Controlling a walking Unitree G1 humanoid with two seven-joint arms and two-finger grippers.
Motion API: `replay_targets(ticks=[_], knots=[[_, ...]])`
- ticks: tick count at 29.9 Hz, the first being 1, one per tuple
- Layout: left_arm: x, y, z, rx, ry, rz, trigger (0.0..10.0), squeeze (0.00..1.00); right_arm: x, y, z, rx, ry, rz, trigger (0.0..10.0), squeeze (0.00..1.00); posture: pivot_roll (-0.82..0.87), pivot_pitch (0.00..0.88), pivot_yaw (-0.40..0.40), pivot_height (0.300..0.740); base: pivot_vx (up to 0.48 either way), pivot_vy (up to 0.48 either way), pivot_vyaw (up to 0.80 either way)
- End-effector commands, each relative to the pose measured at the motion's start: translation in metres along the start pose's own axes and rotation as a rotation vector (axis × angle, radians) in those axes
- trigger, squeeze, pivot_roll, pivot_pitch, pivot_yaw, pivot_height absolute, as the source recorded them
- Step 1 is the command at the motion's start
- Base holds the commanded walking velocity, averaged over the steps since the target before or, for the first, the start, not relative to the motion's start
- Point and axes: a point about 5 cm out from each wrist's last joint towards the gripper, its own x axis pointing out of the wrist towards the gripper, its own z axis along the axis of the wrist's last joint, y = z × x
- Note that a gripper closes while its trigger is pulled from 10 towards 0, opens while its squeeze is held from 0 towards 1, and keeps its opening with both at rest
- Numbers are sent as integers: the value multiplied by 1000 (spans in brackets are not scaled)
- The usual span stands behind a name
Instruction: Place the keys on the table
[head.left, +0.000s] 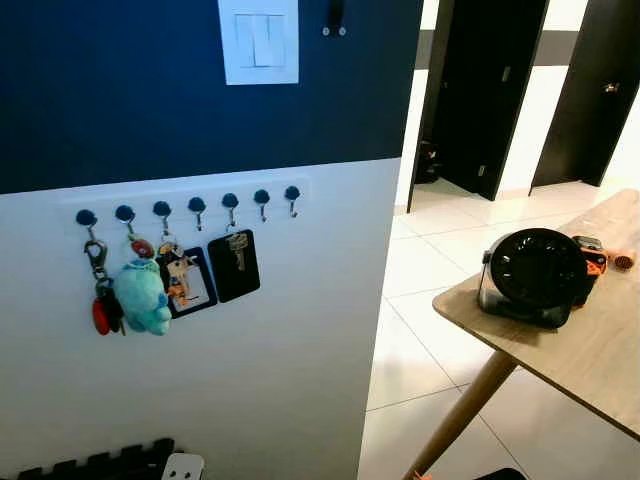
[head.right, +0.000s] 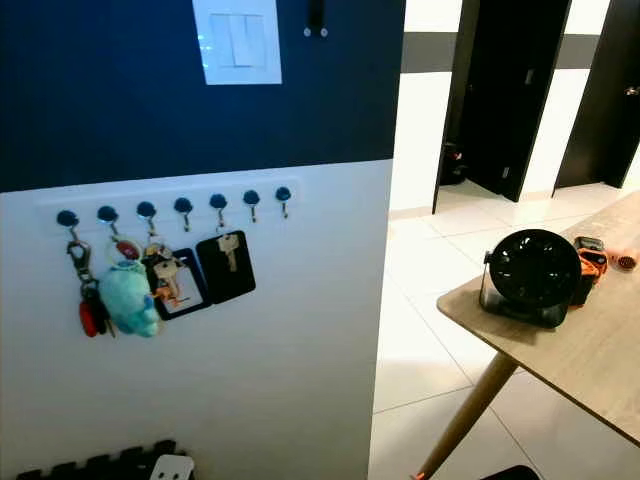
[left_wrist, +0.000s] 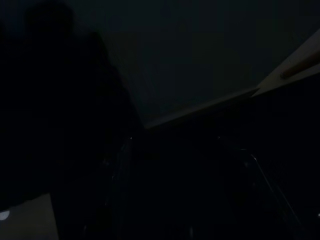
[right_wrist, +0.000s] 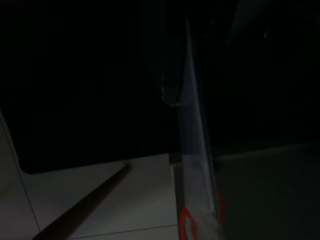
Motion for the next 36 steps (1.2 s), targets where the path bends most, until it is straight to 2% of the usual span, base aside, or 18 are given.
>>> replay_targets(ticks=[1, 23, 36], knots=[[-1, 1, -4, 0, 19, 8, 10000, 0, -1, 1, -5, 11, 27, 3, 10000, 0, 50, 29, 8, 740, 0, 0, 0], [-1, -2, -4, 0, 25, -11, 10000, 0, -1, 1, -6, 12, 39, 1, 10000, 0, 43, 33, 8, 740, 0, 0, 0], [-1, -4, -6, -6, 28, -17, 10000, 0, -1, 0, -6, 13, 33, 1, 10000, 0, 44, 35, 5, 740, 0, -329, 0]])
